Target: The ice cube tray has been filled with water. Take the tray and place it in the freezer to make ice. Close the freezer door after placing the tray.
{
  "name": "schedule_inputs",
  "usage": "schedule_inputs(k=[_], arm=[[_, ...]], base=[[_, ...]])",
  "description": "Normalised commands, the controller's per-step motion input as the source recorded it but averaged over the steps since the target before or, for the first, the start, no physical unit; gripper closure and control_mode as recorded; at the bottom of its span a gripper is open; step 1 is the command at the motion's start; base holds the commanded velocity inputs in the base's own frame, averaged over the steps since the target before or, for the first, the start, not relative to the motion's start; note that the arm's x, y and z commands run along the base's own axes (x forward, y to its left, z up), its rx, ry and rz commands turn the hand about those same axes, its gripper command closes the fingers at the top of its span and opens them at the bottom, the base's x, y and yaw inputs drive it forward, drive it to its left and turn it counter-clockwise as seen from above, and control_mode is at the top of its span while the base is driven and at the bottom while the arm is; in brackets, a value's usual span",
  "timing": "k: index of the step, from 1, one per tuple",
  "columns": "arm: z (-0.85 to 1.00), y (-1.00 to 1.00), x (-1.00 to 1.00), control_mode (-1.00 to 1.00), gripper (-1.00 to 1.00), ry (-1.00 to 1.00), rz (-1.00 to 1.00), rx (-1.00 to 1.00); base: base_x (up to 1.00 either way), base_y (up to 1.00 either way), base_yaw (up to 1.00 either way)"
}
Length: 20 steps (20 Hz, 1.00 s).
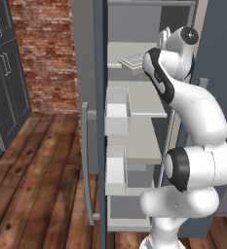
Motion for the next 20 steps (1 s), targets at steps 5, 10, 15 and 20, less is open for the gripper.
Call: schedule_inputs(k=[5,10,15,20], arm=[[0.0,0.0,0.46,-1.0,1.0,0.0,-0.06,0.0],[0.0,0.0,0.52,-1.0,1.0,0.0,-0.04,0.0],[0.0,-0.01,0.58,-1.0,1.0,0.0,-0.03,0.0],[0.0,-0.06,0.61,-1.0,1.0,0.0,-0.03,0.0]], base=[[0.0,0.0,0.0],[0.0,0.0,0.0],[0.0,0.0,0.0],[0.0,0.0,0.0]])
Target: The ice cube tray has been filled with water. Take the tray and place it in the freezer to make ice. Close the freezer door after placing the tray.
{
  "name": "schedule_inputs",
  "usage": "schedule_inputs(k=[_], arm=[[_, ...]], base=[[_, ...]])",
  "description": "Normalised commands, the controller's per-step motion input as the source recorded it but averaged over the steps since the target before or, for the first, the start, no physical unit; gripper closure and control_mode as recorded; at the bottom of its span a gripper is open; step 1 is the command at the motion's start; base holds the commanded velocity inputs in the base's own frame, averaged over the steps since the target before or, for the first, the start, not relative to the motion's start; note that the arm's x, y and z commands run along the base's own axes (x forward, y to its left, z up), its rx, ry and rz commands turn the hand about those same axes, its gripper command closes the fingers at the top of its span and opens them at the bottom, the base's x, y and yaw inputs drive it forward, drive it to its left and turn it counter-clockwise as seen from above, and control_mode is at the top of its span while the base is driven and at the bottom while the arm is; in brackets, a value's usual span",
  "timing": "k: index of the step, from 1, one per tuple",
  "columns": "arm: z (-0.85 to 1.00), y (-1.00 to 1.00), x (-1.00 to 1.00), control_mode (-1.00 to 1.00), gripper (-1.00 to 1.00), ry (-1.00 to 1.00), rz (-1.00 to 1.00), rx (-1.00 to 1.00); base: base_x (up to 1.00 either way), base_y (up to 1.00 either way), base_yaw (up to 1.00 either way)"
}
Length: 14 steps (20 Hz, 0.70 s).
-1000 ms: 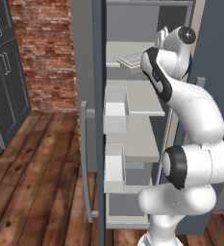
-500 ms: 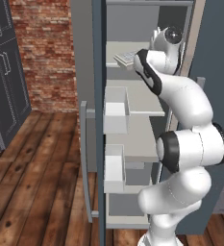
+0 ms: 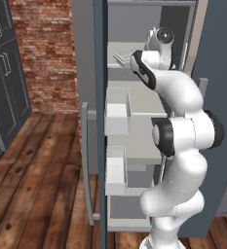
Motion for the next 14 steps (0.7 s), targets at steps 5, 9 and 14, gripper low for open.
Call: schedule_inputs(k=[5,9,14], arm=[[0.0,-0.09,0.63,-1.0,1.0,0.0,-0.02,0.0],[0.0,-0.1,0.63,-1.0,1.0,0.0,-0.02,0.0],[0.0,-0.04,0.65,-1.0,1.0,0.0,-0.03,0.0]], base=[[0.0,0.0,0.0],[0.0,0.0,0.0],[0.0,0.0,0.0]])
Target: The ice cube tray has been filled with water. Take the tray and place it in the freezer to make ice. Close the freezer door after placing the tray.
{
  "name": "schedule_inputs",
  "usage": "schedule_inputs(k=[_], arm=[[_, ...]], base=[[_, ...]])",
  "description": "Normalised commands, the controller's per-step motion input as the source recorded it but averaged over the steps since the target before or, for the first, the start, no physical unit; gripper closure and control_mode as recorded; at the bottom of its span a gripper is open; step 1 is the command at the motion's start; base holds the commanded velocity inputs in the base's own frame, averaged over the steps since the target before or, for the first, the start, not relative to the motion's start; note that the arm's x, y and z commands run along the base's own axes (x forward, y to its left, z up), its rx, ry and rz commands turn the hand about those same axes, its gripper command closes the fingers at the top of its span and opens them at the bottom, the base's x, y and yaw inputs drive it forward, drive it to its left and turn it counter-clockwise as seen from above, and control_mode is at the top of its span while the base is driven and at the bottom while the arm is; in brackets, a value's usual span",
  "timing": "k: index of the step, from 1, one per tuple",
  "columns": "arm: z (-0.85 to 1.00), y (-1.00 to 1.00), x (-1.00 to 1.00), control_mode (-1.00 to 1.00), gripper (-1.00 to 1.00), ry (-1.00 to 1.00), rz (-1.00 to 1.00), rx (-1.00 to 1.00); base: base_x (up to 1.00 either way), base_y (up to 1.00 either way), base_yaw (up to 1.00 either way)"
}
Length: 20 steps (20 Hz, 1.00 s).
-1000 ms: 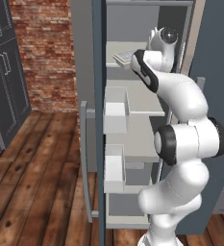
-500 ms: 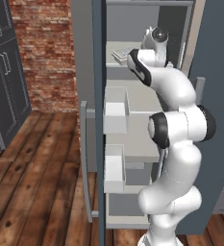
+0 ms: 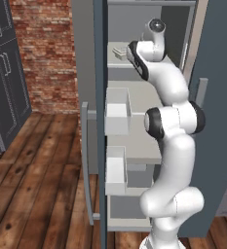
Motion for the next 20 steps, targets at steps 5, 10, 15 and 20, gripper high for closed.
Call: schedule_inputs(k=[5,10,15,20], arm=[[-0.09,0.0,0.35,-1.0,-1.0,-0.01,-0.03,-0.01],[-0.78,-0.01,-0.37,-1.0,-1.0,-0.21,-0.03,-0.14],[-0.89,-0.02,-0.85,-1.0,-1.0,-0.26,-0.06,-0.12],[-1.0,-0.12,-0.99,-1.0,-1.0,-0.22,-0.1,-0.19]], base=[[0.0,0.0,0.0],[0.0,0.0,0.0],[0.0,0.0,0.0],[0.0,0.0,0.0]])
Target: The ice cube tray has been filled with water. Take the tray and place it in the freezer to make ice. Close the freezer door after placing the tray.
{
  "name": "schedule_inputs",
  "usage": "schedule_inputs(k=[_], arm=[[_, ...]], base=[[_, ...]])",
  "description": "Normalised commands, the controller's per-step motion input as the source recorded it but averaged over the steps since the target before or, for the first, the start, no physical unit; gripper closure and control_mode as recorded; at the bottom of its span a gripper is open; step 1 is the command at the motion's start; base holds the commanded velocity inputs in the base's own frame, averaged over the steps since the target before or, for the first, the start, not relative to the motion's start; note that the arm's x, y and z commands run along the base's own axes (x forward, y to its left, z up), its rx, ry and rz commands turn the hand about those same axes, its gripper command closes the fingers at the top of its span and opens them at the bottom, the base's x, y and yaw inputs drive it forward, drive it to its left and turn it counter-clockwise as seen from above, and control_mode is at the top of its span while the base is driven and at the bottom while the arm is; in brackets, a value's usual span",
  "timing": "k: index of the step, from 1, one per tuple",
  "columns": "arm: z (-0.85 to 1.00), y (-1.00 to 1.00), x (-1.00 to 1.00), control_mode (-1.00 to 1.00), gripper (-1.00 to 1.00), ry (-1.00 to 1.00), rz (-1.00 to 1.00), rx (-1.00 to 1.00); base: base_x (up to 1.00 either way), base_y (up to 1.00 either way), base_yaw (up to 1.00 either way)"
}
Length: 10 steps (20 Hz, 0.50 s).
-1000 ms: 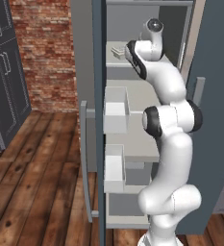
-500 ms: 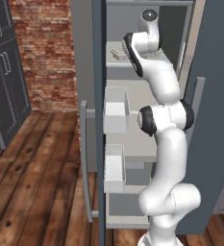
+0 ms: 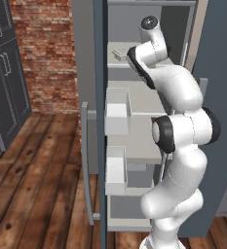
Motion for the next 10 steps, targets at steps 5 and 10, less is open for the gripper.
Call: schedule_inputs(k=[5,10], arm=[[-1.0,-0.08,-0.69,-1.0,-1.0,-0.36,-0.03,-0.19],[-0.11,-0.07,-1.0,-1.0,-1.0,-0.23,0.0,-0.01]], base=[[0.0,0.0,0.0],[0.0,0.0,0.0]])
